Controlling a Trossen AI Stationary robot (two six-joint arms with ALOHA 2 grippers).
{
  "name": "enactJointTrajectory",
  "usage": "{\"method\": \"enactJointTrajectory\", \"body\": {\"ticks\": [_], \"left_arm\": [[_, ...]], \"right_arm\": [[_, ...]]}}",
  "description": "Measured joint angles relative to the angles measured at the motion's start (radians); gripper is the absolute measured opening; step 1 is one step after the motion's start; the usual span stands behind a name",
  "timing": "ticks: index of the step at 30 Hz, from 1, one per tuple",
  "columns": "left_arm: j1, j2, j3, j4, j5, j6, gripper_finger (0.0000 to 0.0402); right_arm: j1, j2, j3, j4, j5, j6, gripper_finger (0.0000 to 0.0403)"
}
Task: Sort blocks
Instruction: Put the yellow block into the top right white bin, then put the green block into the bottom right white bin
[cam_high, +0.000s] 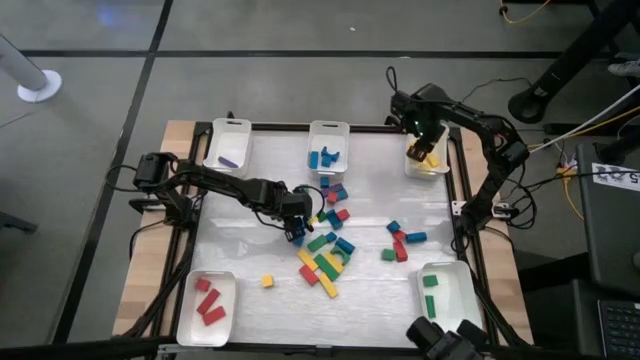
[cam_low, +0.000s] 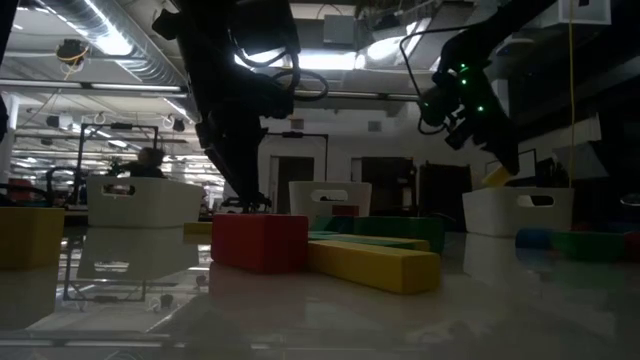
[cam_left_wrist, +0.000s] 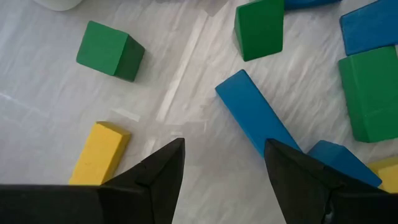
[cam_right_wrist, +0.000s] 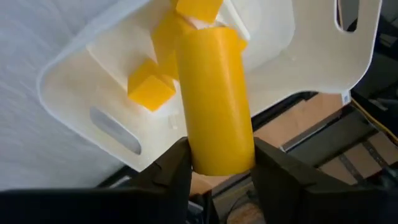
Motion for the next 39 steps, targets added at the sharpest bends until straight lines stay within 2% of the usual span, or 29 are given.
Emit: {"method": "enactJointTrajectory", "body": {"ticks": [5, 11, 15, 21, 24, 32, 39], "left_arm": [[0.003, 0.0, 0.0, 0.0, 0.0, -0.014, 0.021], [0.014, 0.0, 0.0, 0.0, -0.003, -0.11, 0.021], [0.019, 0.0, 0.0, 0.006, -0.008, -0.167, 0.021], [0.005, 0.0, 0.0, 0.028, -0.009, -0.138, 0.021], [0.002, 0.0, 0.0, 0.035, -0.011, -0.17, 0.021], [0.038, 0.0, 0.0, 0.114, -0.225, -0.388, 0.021], [0.088, 0.028, -0.001, 0.185, -0.241, -0.462, 0.021]], "right_arm": [[0.001, 0.0, 0.0, 0.03, -0.001, 0.0, 0.0178], [0.001, 0.0, 0.0, 0.038, -0.001, 0.0, 0.0236], [0.002, 0.0, 0.0, 0.05, -0.001, 0.0, 0.0257], [0.003, 0.0, 0.0, 0.059, -0.002, 0.036, 0.0258], [0.003, 0.0, 0.0, 0.059, -0.001, 0.043, 0.0252], [0.003, 0.0, 0.0, 0.06, -0.002, 0.044, 0.0243], [0.003, 0.0, 0.0, 0.067, -0.002, 0.044, 0.0243]]}}
